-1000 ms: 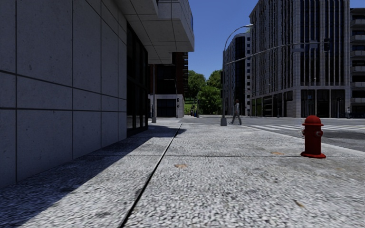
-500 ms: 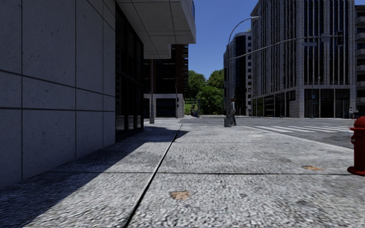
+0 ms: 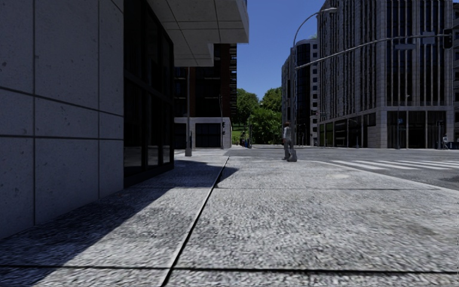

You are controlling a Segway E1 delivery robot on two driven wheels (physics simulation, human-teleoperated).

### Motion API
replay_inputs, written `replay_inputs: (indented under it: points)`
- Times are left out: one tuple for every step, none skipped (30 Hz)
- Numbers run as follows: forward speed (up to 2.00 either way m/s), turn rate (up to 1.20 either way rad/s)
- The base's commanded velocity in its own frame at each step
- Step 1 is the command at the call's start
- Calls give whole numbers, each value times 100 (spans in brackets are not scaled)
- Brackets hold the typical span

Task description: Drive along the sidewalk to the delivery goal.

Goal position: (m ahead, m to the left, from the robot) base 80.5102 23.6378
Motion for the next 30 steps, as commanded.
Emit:
replay_inputs:
  points:
    - [200, 0]
    - [200, 0]
    - [200, 0]
    - [200, 0]
    - [200, 0]
    - [200, 0]
    - [200, 0]
    - [200, 0]
    - [200, 0]
    - [200, 0]
    - [200, 0]
    - [200, 0]
    - [200, 0]
    - [200, 0]
    - [200, 0]
    - [200, 0]
    - [200, 0]
    - [200, 0]
    - [200, 0]
    - [200, 0]
    - [200, 0]
    - [200, 0]
    - [200, 0]
    - [200, 0]
    - [200, 0]
    - [200, 0]
    - [200, 0]
    - [200, 0]
    - [200, 0]
    - [200, 0]
